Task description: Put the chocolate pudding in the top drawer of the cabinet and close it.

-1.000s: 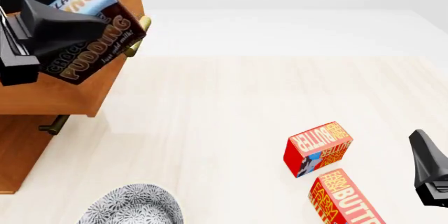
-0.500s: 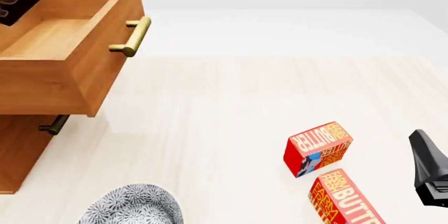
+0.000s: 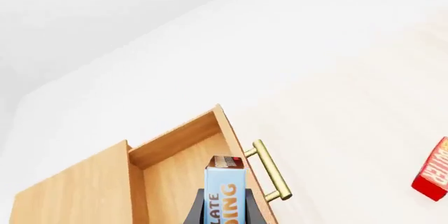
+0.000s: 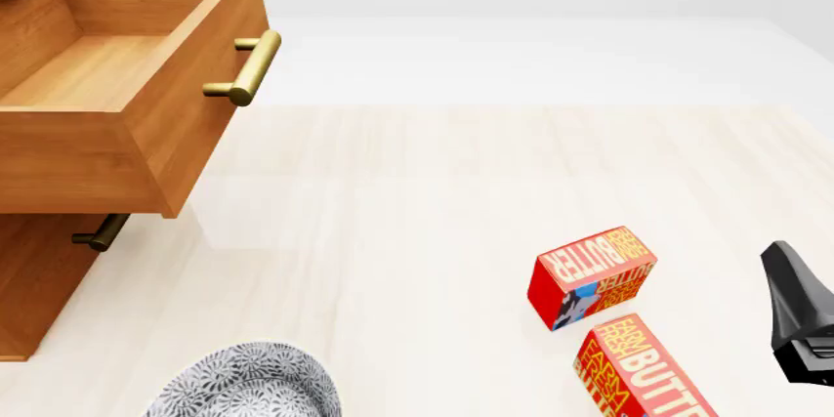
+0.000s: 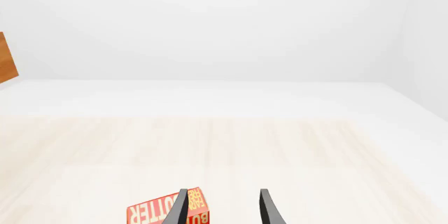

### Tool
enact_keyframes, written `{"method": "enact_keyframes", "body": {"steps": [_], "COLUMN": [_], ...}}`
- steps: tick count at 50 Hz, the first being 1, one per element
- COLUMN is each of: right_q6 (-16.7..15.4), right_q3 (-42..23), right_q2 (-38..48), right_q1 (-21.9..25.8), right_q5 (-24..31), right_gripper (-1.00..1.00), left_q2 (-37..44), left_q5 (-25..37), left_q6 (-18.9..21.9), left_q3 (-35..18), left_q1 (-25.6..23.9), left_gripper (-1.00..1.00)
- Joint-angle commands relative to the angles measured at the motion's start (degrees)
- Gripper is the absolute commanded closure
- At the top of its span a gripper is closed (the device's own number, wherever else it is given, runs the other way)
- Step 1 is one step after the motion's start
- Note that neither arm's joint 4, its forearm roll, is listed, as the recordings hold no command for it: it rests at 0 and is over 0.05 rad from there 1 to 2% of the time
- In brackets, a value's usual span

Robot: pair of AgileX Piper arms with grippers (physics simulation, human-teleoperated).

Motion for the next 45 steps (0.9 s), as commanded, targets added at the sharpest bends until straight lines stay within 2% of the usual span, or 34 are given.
{"method": "enact_keyframes", "body": {"steps": [1,3,4,6,12,21,24,29,33,43,45], "right_q6": [0.02,0.02,0.01,0.01,0.0,0.02,0.02,0.01,0.02,0.0,0.02], "right_q3": [0.05,0.05,0.05,0.05,0.05,0.05,0.05,0.05,0.05,0.05,0.05], "right_q2": [-0.06,-0.07,-0.07,-0.06,-0.06,-0.06,-0.07,-0.06,-0.06,-0.07,-0.07], "right_q1": [-0.03,-0.04,-0.03,-0.03,-0.04,-0.05,-0.04,-0.03,-0.03,-0.04,-0.04], "right_q5": [0.03,0.02,0.02,0.02,0.03,0.02,0.02,0.02,0.03,0.02,0.02], "right_gripper": [-1.0,-1.0,-1.0,-1.0,-1.0,-1.0,-1.0,-1.0,-1.0,-1.0,-1.0], "left_q2": [5.71,6.22,7.55,7.31,10.79,13.33,14.01,14.8,17.33,20.92,20.97], "left_q5": [-1.48,-1.98,-1.46,-3.02,-2.93,-5.32,-5.95,-7.43,-8.04,-11.48,-12.73], "left_q6": [-2.58,-1.68,-2.69,-1.05,-3.07,-3.15,-4.16,-4.05,-6.02,-7.13,-6.16], "left_q3": [-2.12,-0.82,-0.35,2.09,2.13,5.03,5.64,7.63,7.29,9.01,10.22], "left_q1": [6.89,9.39,7.77,10.73,10.22,13.47,12.42,13.77,13.22,13.23,14.25], "left_gripper": [1.0,1.0,1.0,1.0,1.0,1.0,1.0,1.0,1.0,1.0,1.0]}}
